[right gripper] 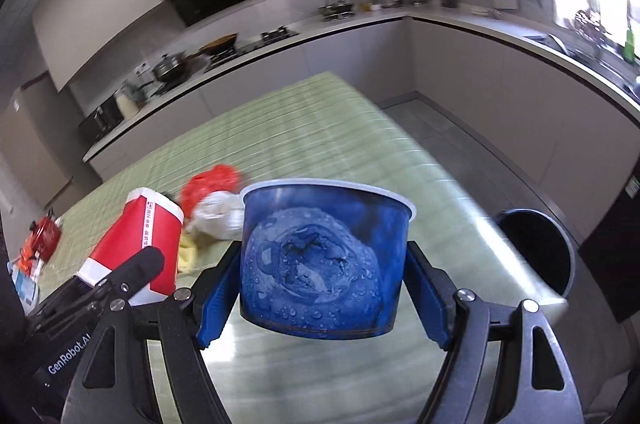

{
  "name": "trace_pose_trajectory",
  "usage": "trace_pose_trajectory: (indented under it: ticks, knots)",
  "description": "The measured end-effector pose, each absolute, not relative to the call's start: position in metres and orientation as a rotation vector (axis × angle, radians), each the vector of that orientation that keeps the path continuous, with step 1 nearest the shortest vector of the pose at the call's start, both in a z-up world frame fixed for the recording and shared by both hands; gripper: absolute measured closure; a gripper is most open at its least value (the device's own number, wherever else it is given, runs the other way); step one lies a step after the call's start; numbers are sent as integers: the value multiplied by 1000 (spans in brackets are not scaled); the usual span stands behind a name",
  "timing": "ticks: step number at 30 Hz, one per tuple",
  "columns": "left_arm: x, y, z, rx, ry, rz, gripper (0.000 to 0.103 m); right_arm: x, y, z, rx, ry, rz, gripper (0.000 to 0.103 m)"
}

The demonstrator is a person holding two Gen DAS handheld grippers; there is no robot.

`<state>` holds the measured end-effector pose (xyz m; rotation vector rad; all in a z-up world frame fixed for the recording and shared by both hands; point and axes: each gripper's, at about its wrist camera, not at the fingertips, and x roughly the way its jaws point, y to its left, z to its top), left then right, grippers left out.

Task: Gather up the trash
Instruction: 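Carry both cups over the black bucket and open both tools to drop them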

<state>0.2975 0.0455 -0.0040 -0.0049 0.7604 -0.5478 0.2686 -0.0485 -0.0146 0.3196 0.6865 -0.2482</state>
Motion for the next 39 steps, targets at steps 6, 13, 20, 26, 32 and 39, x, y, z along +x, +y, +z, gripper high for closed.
trace_pose_trajectory:
  ticks: [6, 13, 20, 26, 32, 39]
  knots:
    - [269, -74, -21, 20, 774, -573, 49, 226, -173, -26, 358, 678, -283, 24]
    - [246, -193, -46, 8, 857, -605, 49, 200, -322, -49, 358, 754, -316, 24]
    - [237, -266, -91, 65, 957, -617, 48, 193, -410, -96, 413, 830, -339, 24]
    - [238, -292, -140, 118, 1044, -552, 46, 203, -452, -159, 460, 941, -310, 24]
    - [249, -302, -168, 140, 1093, -472, 42, 222, -469, -200, 487, 1001, -280, 24]
    - [263, -306, -177, 117, 1166, -403, 23, 240, -489, -230, 567, 1065, -231, 21]
